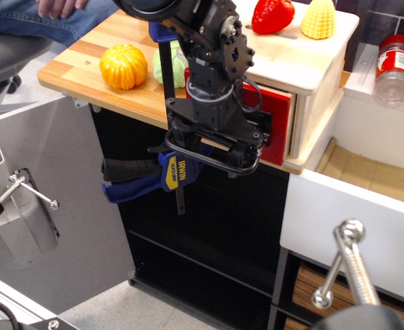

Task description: Open drawer of box

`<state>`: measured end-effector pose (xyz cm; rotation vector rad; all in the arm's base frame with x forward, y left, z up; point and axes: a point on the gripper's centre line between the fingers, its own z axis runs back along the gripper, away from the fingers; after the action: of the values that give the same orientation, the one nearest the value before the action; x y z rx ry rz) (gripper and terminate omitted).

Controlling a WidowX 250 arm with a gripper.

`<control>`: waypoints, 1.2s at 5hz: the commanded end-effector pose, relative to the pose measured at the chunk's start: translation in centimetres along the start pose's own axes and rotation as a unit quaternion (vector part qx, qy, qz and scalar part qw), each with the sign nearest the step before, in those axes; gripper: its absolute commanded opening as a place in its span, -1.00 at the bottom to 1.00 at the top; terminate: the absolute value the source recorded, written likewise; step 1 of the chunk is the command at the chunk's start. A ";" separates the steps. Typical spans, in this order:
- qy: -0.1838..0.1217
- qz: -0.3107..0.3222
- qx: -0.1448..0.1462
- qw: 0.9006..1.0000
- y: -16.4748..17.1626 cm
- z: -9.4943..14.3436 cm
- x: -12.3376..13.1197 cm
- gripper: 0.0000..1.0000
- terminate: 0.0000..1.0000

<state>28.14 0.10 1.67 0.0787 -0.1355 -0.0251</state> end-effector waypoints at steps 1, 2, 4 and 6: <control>0.078 -0.058 0.010 0.995 0.0 1.2 -5.8 1.00 -1.00; 0.152 -0.064 0.012 0.986 0.1 1.8 -7.1 1.00 -1.00; 0.201 -0.072 0.008 0.977 -0.2 2.3 -11.2 1.00 -1.00; 0.196 -0.091 -0.010 0.976 -0.7 2.5 -14.5 1.00 -1.00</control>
<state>18.86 -0.04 3.65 0.0751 0.0605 -0.0386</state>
